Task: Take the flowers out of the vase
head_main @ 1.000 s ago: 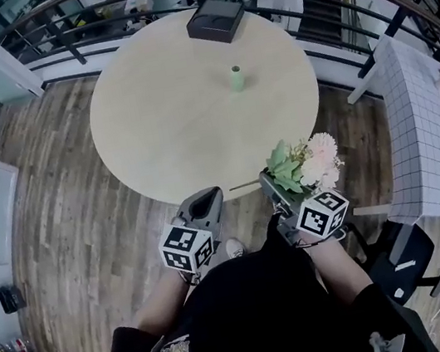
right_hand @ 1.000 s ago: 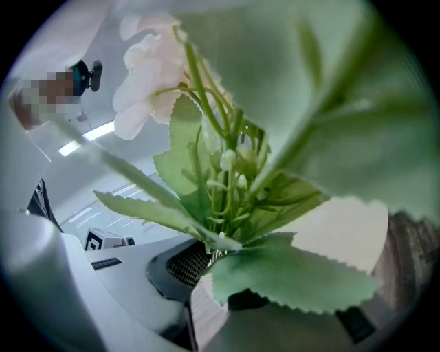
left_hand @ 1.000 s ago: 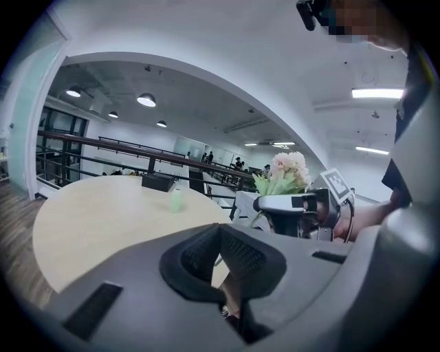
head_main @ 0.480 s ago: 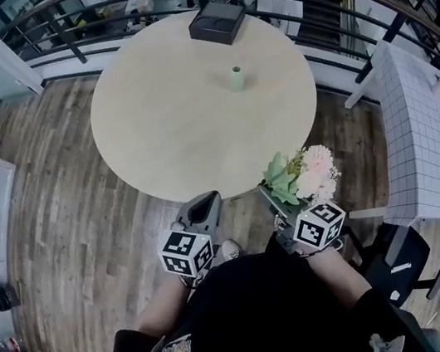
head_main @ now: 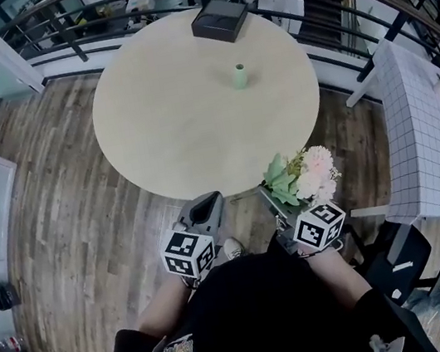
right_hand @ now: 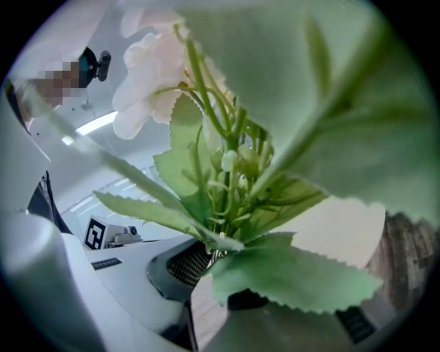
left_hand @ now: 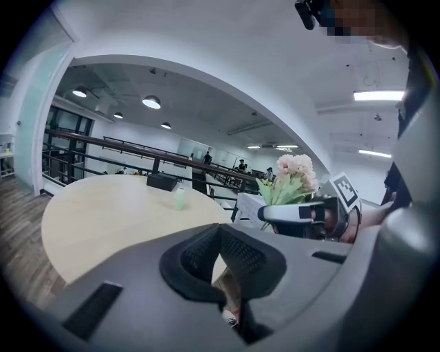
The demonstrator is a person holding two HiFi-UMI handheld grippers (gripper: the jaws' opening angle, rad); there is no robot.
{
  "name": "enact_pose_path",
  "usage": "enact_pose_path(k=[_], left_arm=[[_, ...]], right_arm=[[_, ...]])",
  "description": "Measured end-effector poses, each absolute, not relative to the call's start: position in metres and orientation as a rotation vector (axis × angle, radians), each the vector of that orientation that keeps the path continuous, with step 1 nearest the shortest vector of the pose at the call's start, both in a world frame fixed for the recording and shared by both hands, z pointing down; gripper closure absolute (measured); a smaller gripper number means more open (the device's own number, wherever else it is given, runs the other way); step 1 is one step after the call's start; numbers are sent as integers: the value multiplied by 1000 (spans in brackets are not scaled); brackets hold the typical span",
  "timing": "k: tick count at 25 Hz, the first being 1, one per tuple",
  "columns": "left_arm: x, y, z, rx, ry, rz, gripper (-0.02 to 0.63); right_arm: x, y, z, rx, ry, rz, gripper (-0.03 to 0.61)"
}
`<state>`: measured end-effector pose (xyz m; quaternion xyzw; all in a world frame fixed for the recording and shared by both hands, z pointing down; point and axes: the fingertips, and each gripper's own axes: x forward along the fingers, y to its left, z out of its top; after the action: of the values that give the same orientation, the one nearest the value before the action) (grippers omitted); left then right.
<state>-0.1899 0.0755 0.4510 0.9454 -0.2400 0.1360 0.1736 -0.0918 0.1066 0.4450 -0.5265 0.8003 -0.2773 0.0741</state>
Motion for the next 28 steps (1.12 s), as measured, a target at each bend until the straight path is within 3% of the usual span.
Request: enact_pose_path(k=[28], left_arm=[[-186, 79, 449, 2693, -632, 376, 607]], right_arm=[[-91, 108, 447, -1618, 2396, -829, 500]])
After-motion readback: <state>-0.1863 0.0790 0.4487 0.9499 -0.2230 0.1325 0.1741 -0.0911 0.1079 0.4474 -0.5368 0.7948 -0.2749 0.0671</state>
